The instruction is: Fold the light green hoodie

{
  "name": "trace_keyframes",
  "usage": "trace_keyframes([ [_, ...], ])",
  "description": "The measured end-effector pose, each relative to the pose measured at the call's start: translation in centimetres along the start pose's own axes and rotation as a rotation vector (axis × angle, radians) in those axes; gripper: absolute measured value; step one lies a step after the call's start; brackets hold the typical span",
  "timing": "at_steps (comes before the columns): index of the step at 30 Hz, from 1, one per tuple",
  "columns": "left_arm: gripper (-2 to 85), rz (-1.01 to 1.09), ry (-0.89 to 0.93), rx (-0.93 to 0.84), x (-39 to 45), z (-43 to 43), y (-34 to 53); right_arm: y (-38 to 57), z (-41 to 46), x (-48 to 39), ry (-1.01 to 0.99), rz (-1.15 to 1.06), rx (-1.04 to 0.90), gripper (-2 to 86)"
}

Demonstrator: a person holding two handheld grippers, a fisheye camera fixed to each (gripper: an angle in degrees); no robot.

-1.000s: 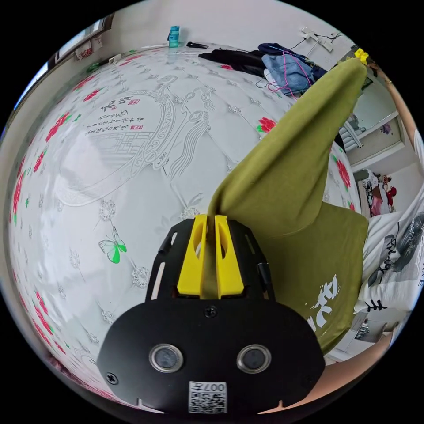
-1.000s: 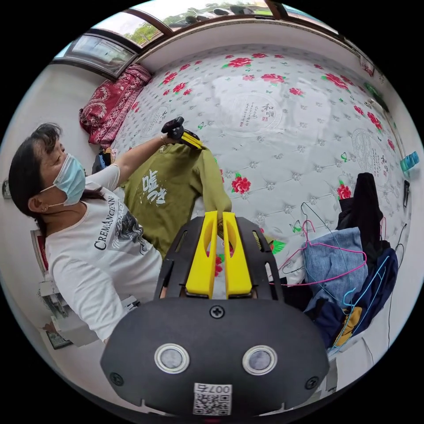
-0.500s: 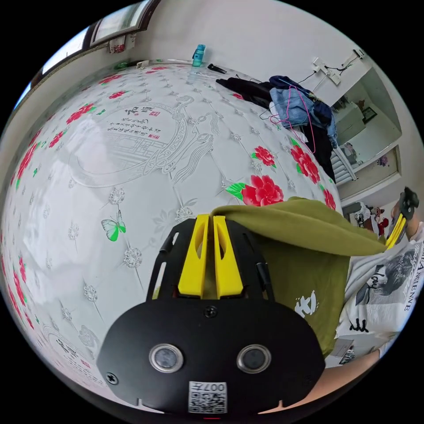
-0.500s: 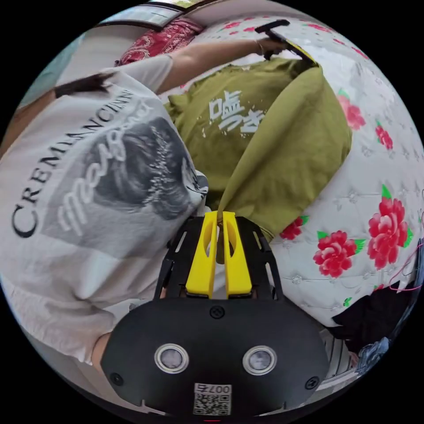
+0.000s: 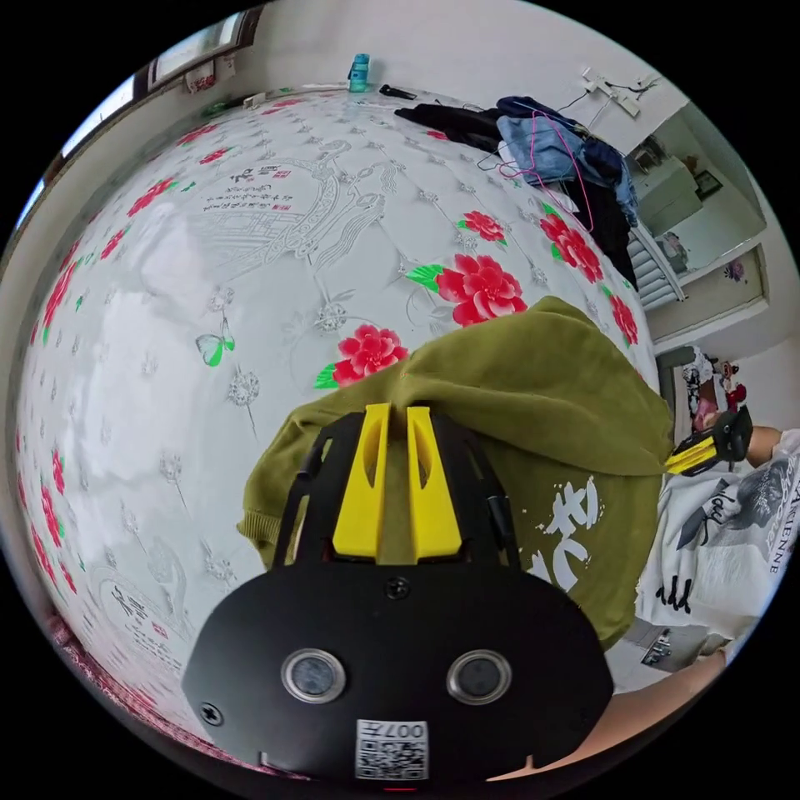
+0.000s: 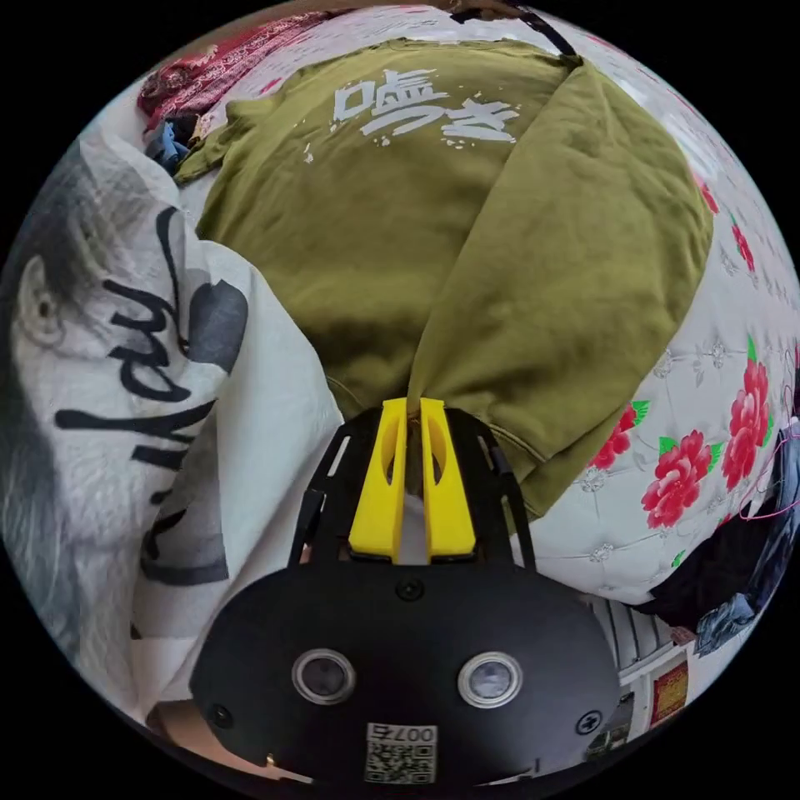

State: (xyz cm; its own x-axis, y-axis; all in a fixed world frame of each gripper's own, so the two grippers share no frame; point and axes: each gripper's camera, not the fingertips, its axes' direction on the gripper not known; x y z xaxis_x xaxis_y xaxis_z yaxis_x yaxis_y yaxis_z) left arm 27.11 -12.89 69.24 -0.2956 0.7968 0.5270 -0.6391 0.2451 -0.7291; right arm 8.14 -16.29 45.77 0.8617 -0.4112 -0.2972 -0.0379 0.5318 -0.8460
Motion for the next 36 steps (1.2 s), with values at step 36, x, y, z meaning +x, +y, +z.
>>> trace_keyframes([
  [36,-1.0,-0.042,0.248,-0.076,39.4,26.6,8.4,12.1,2.3,10.9,-0.157,0.209,0.303,0.6],
])
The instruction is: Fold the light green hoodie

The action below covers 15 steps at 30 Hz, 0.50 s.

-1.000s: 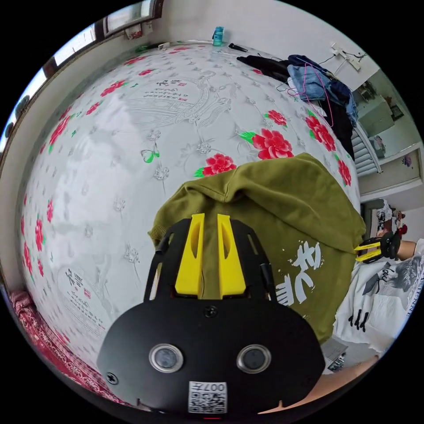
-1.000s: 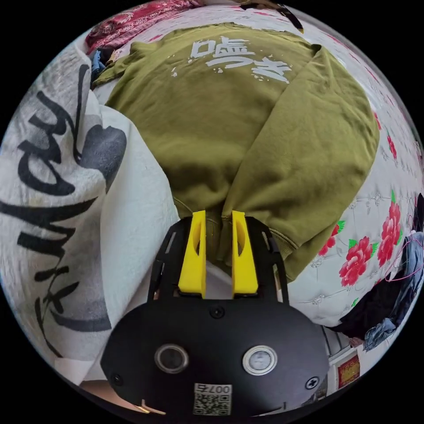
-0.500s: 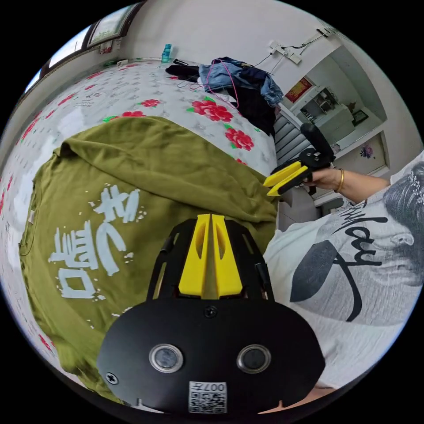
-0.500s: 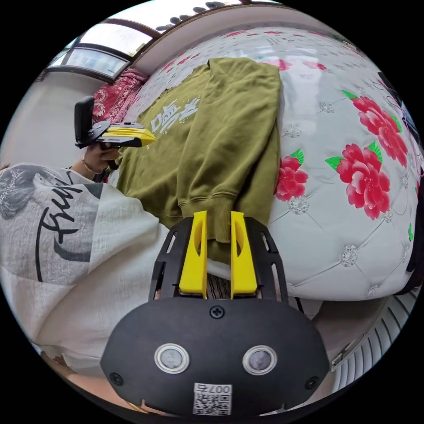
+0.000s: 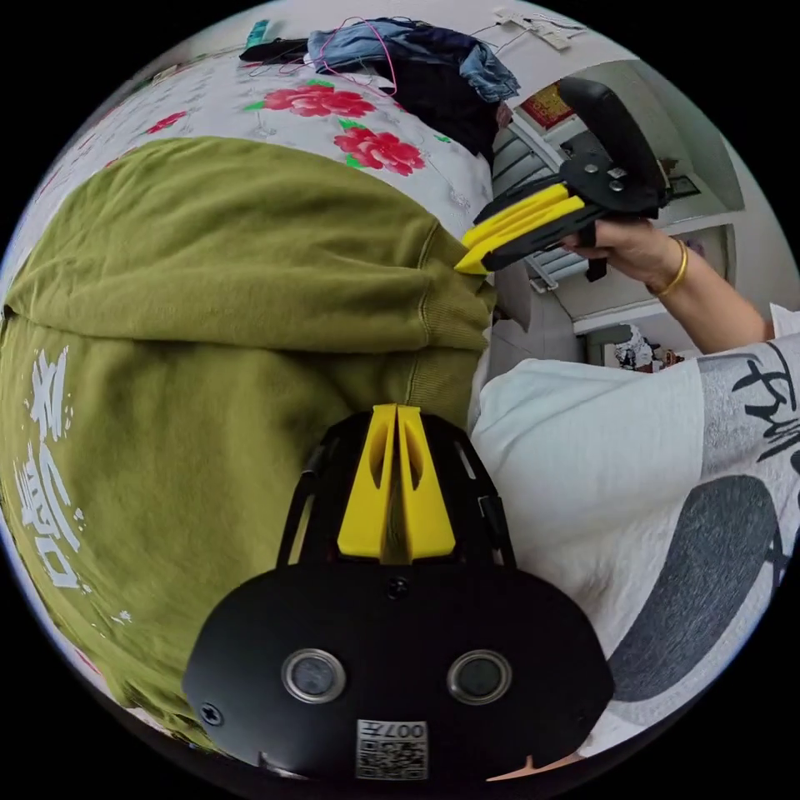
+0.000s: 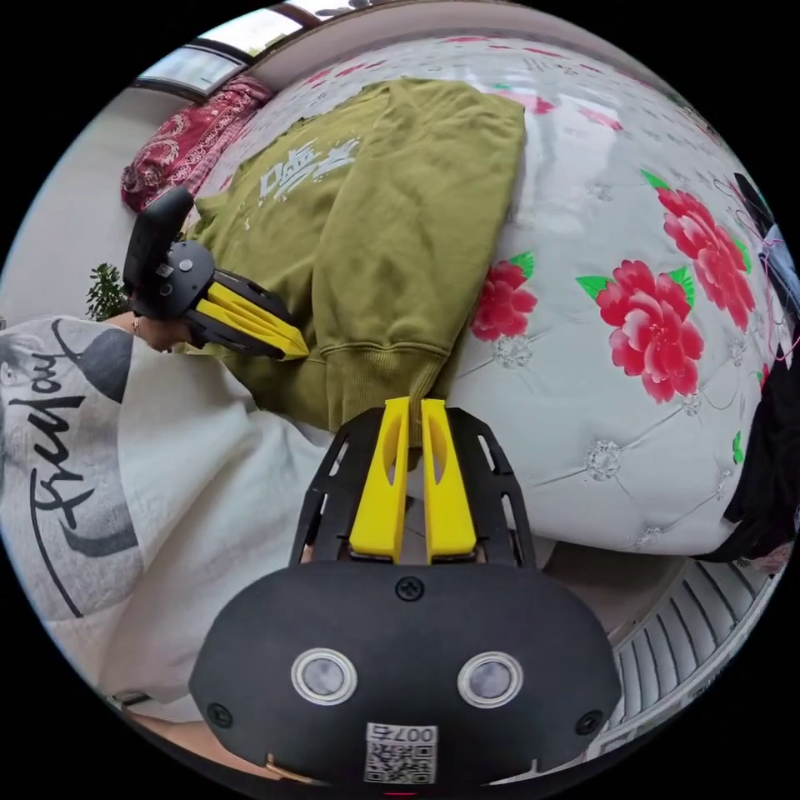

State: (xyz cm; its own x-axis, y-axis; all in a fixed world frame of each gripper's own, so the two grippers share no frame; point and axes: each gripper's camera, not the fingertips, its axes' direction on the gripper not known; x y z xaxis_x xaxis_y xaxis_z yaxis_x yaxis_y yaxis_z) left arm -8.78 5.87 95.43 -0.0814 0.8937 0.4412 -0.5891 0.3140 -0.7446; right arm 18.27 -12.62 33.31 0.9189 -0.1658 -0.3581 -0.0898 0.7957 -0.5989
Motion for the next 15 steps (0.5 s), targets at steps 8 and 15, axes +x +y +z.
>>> trace_keyframes([
  [8,-1.0,-0.205,-0.064,0.237,0.2,-1.5,4.8,1.9,-3.6,3.9,-0.148,-0.087,-0.009,4.0],
  [15,-1.0,-0.748,-0.109,0.664,-0.2,-2.9,22.1,-4.0,-11.3,2.6,-0.167,-0.371,0.164,7.3],
])
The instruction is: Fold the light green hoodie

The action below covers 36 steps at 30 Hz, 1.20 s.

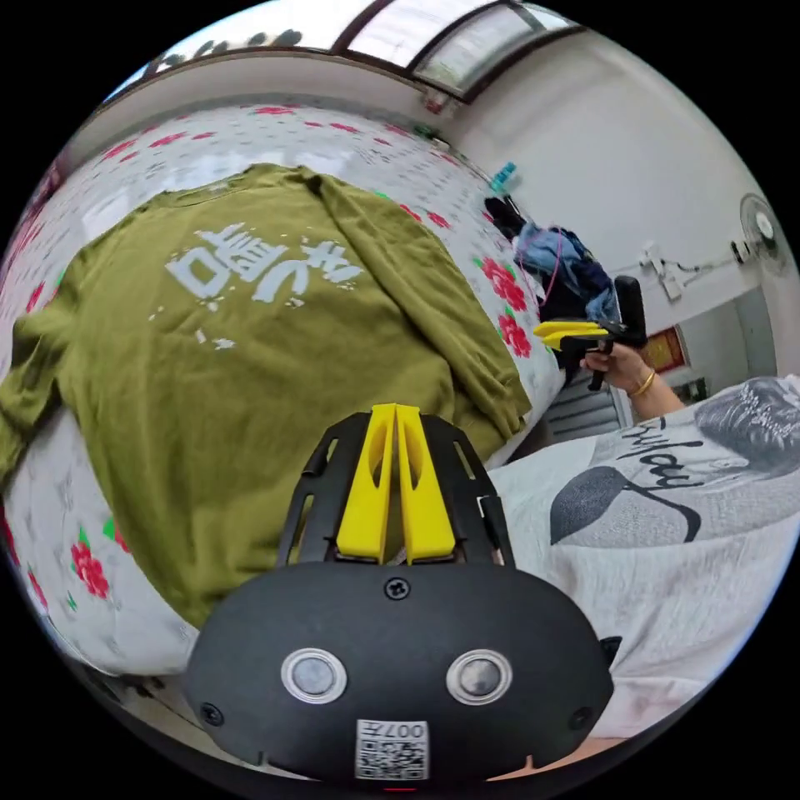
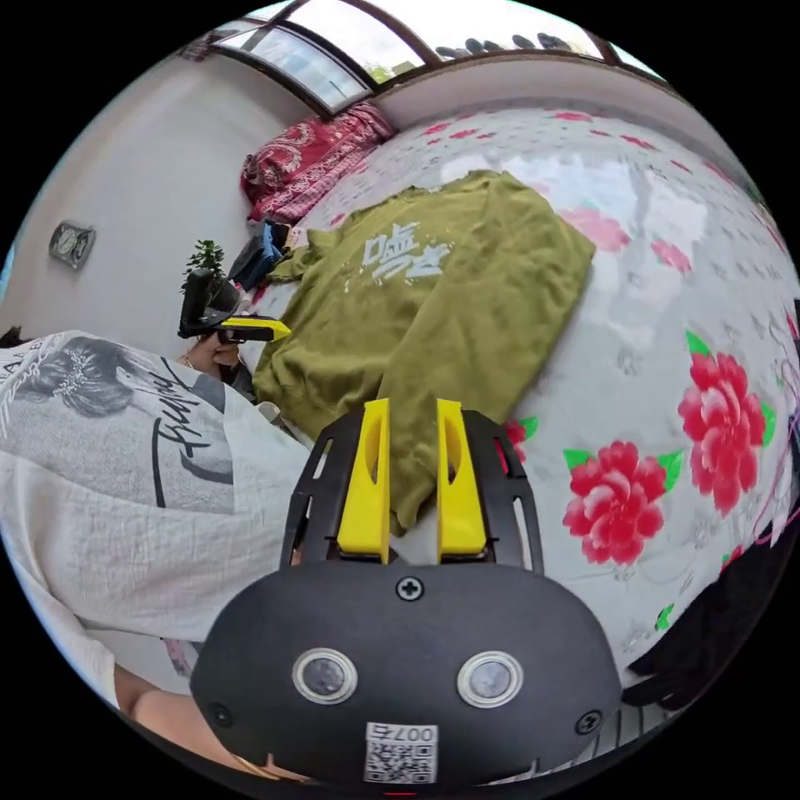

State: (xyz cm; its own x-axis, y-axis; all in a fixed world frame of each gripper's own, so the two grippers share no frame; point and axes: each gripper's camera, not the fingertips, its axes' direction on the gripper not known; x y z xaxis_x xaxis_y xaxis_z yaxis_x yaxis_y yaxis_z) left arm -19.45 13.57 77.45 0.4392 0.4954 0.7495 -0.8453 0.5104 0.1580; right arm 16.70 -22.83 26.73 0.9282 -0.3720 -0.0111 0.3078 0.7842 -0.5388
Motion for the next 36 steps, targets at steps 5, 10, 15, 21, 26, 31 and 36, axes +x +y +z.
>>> trace_keyframes([
  [5,-0.9,-0.386,-0.109,0.284,-10.0,-5.9,8.4,-12.5,1.5,-4.5,-0.059,-0.292,0.018,8.7],
  [10,-0.7,-0.699,-0.297,0.457,-19.2,-10.1,15.0,-24.7,7.3,-13.7,-0.021,-0.586,-0.054,9.8],
  [15,3.0,-0.818,-0.386,0.546,-31.5,-13.6,17.5,-37.0,17.0,-24.5,-0.028,-0.802,-0.133,10.9],
  [21,6.8,-0.883,-0.358,0.612,-45.2,-15.5,18.9,-49.5,29.1,-32.8,-0.091,-0.861,-0.196,11.6],
  [26,7.1,-0.898,-0.342,0.640,-51.1,-13.5,19.3,-57.2,38.8,-38.6,-0.160,-0.877,-0.254,11.6],
  [31,7.0,-0.878,-0.357,0.611,-53.8,-10.9,19.4,-60.6,47.2,-43.1,-0.171,-0.938,-0.330,10.6],
  [36,6.3,-0.834,-0.344,0.641,-54.5,-9.1,20.2,-60.8,54.5,-45.9,-0.174,-0.977,-0.417,8.7],
])
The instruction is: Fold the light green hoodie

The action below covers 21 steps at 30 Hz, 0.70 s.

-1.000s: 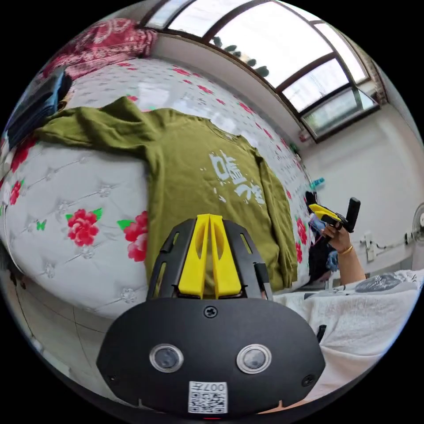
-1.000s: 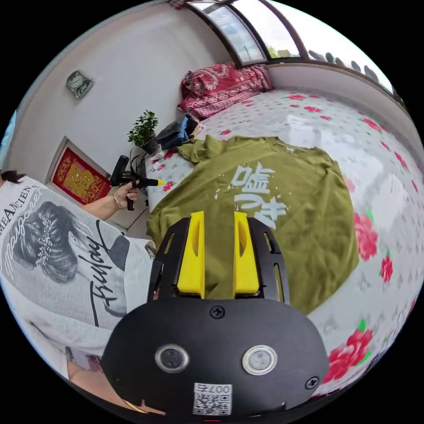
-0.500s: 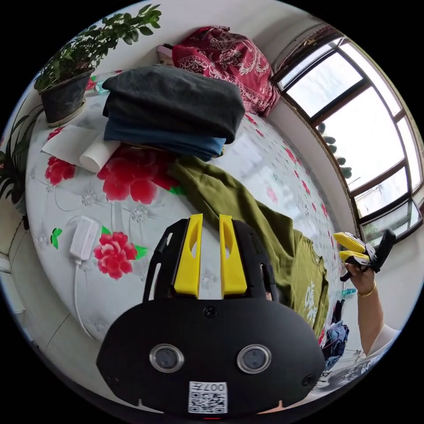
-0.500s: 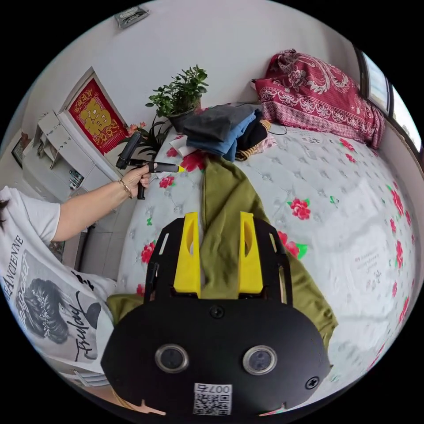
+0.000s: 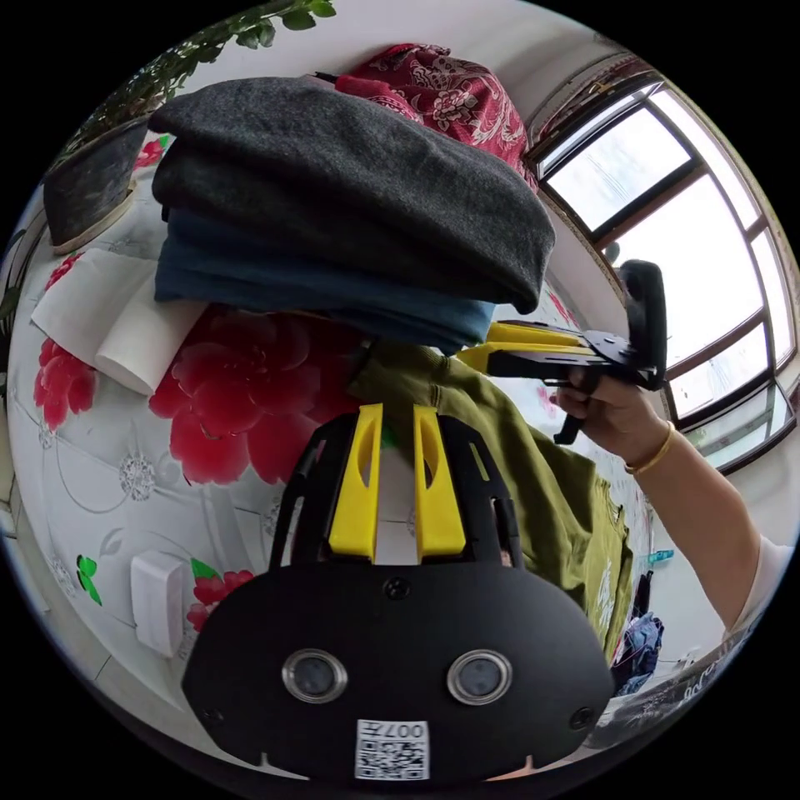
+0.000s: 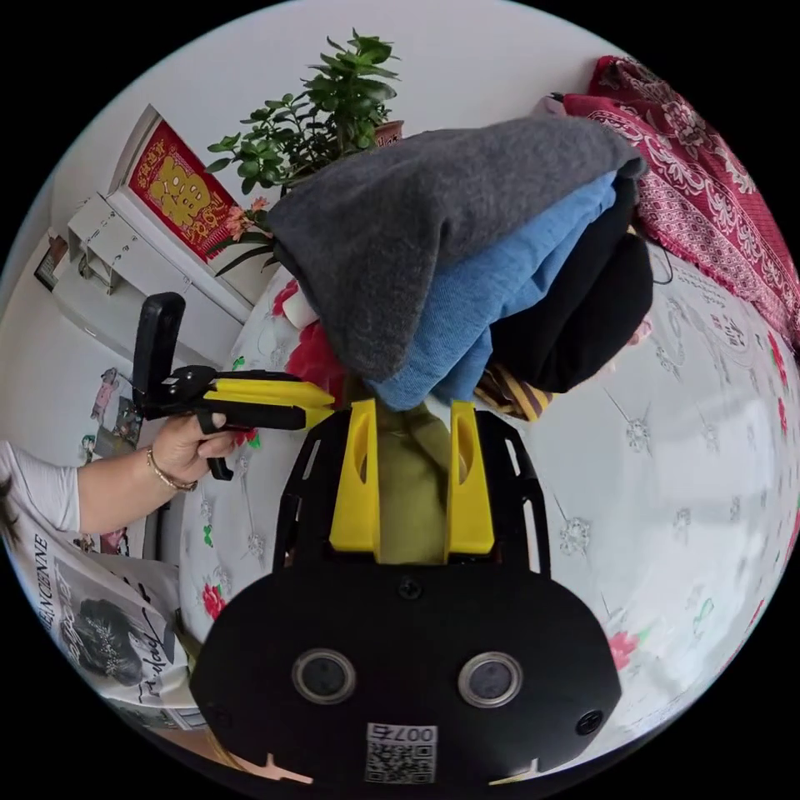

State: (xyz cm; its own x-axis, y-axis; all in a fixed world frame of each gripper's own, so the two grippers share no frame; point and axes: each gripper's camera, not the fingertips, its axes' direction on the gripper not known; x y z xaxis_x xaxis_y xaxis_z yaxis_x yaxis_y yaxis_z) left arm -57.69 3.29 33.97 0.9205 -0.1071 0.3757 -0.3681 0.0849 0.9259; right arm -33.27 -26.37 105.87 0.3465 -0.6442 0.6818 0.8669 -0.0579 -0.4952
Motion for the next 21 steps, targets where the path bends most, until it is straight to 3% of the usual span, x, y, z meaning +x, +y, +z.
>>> trace_keyframes([
  [5,5.5,0.054,0.010,0.034,1.3,-0.1,2.4,-0.1,2.8,-1.6,0.118,-0.044,-0.104,4.2],
  [10,5.2,0.135,0.011,0.063,4.2,-0.8,5.4,2.7,-3.5,-4.5,0.091,-0.092,0.003,1.3],
  [16,4.6,0.275,0.149,0.028,10.0,-3.0,9.2,12.6,-18.2,-10.3,0.086,-0.118,0.342,0.4],
  [21,2.2,0.466,0.336,-0.144,17.9,-3.4,15.0,25.9,-30.6,-20.0,0.136,-0.124,0.646,0.3],
])
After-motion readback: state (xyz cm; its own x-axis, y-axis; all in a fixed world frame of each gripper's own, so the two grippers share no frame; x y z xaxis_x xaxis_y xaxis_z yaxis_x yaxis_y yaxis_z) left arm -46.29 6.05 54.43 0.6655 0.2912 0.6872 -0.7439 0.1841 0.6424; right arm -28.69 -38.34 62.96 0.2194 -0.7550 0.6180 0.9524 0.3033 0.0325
